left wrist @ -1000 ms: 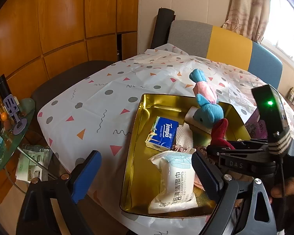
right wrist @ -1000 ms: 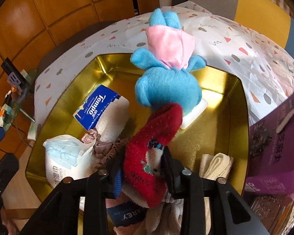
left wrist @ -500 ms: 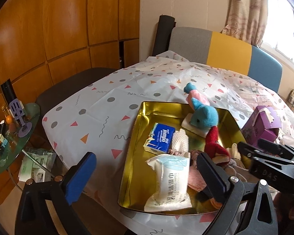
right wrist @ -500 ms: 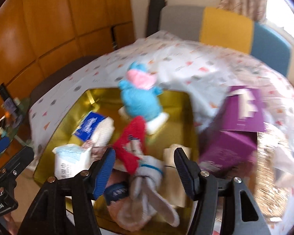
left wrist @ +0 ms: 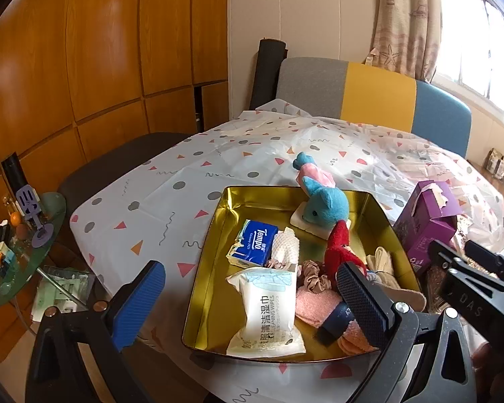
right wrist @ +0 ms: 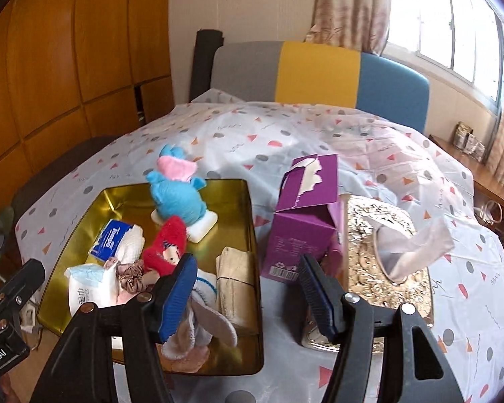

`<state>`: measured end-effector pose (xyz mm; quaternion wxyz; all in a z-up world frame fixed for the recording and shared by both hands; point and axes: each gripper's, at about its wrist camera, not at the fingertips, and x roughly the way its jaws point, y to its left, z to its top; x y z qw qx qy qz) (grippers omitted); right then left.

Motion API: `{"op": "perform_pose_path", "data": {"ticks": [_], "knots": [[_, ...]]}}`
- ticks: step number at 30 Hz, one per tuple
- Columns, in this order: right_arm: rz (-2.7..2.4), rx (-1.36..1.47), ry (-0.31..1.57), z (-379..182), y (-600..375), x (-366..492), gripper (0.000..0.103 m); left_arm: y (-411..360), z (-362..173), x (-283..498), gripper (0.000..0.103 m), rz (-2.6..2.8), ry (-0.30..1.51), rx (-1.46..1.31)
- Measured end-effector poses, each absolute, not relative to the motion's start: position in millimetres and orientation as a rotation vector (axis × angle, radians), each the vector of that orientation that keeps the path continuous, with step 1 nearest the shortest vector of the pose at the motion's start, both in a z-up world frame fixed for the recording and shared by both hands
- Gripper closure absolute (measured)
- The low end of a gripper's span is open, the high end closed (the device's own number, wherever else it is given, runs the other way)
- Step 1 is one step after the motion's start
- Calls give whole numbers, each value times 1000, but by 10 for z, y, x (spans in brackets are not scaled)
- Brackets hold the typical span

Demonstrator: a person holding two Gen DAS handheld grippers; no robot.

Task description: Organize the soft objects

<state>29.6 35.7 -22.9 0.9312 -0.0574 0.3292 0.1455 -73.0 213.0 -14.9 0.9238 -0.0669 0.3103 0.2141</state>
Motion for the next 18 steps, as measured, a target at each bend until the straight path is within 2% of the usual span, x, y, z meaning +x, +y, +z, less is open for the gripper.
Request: {"op": "perform_pose_path", "data": {"ticks": [18], "knots": [[282, -93, 670, -244, 275, 238, 39, 2113, -130, -772, 0, 455, 631, -143]]}}
